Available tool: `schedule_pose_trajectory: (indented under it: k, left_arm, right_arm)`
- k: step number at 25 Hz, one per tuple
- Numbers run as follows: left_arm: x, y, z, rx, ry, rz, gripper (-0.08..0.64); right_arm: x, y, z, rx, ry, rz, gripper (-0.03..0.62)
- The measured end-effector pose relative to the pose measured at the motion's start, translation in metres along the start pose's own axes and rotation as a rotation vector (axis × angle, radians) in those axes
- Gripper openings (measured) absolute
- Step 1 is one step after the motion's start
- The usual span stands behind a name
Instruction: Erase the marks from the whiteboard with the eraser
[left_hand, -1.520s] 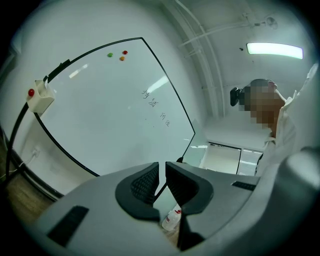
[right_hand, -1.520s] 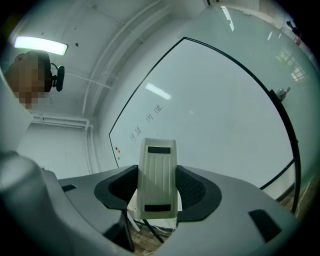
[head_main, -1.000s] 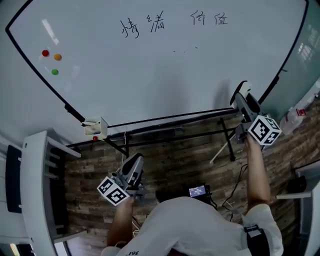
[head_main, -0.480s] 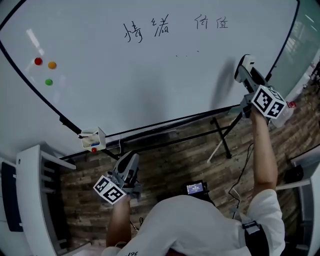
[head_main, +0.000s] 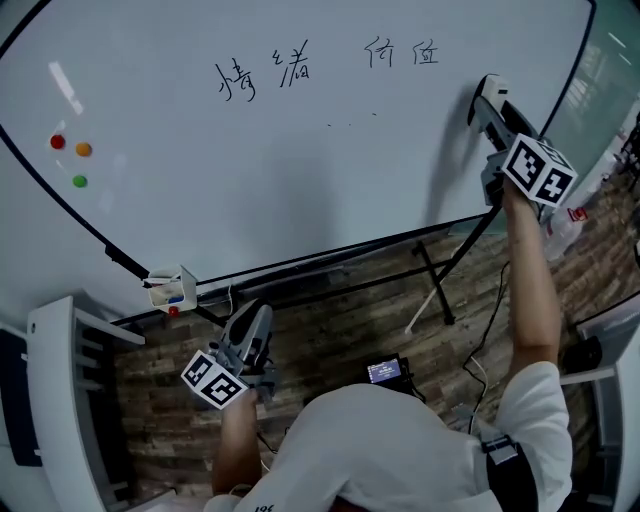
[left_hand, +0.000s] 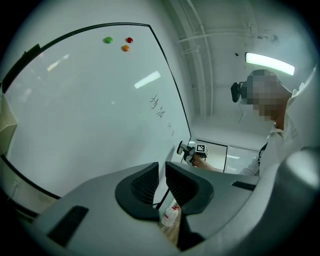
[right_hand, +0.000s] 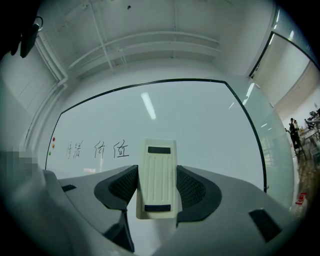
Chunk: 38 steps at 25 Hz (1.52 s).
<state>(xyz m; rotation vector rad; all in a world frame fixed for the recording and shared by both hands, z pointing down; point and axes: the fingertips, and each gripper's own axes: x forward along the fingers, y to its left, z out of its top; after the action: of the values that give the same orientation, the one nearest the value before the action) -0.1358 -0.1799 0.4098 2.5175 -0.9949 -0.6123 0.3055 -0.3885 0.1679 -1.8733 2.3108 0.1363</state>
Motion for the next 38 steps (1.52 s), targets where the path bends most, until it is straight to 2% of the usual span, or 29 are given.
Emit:
schedule_pose_trajectory:
  k: [11,19,26,30,38]
  left_arm:
    - [0.017,0.000,-0.009,0.005,0.019,0.016,0.037]
    - [0.016,0.007,-0.009,-0.002,0.026,0.025,0.037]
    - [0.017,0.010,-0.012,-0.018,0.052,0.011,0.037]
    - [0.020,0.012,-0.013,-0.023,0.071,-0.001,0.037]
    - [0.016,0.017,-0.015,-0.038,0.094,-0.018,0.037]
  right_arm:
    - [0.031,-0.049,0.024,-0.027,-0.001,-0.082,0.256]
    - [0.047,-0.053,0.021,-0.016,0.009,-0.146,0.256]
    - [0.048,-0.049,0.021,0.002,0.044,-0.211,0.256]
    - [0.051,-0.035,0.022,0.041,0.049,-0.193,0.256]
    - [0.056,0.010,0.028,0.028,0.043,-0.166,0.256]
